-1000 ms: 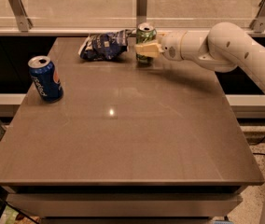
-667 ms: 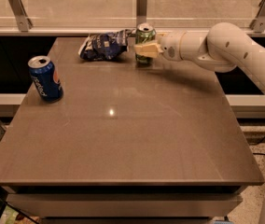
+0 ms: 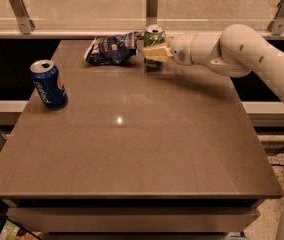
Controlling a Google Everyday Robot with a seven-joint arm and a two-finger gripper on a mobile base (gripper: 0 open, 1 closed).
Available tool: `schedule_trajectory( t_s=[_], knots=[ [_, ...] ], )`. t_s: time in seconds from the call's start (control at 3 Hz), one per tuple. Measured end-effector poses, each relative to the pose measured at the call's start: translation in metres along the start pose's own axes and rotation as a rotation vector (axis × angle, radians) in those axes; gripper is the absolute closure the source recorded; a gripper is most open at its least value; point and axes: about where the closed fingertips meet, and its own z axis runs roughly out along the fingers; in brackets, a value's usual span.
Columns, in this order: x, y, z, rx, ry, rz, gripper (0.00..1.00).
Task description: Move green can near blue chip bag
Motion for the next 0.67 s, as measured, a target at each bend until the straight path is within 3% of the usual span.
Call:
schedule_trajectory(
  t_s=[0.33,0.67],
  knots=[
    [-0.0001,0.002,0.0026,-0.005,0.0,0.0,0.12],
    [-0.0002,0.0038,0.005,-0.009,0.0,0.0,0.0]
  ],
)
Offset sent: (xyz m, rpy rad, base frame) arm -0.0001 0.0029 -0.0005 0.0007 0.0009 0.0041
